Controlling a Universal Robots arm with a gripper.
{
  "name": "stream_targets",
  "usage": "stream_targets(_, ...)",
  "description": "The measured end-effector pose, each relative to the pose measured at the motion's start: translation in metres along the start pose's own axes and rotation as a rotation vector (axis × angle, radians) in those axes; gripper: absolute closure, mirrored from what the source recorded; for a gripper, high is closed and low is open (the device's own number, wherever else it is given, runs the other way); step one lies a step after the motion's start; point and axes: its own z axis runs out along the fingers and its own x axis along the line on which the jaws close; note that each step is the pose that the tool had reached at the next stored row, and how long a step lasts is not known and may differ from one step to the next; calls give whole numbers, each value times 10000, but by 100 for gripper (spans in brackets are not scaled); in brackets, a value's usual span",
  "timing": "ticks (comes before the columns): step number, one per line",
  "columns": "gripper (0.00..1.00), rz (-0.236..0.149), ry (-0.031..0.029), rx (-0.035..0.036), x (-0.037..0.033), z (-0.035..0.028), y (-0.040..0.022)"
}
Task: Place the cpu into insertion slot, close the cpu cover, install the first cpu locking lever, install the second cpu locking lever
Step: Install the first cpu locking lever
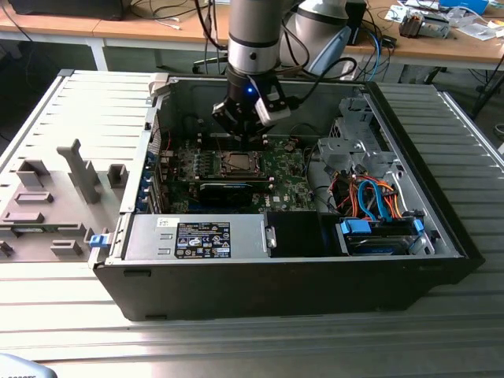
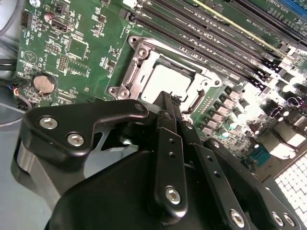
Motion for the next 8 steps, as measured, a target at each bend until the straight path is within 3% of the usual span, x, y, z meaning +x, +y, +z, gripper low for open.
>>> stream_targets(8, 89, 1, 0, 0, 53, 0, -3)
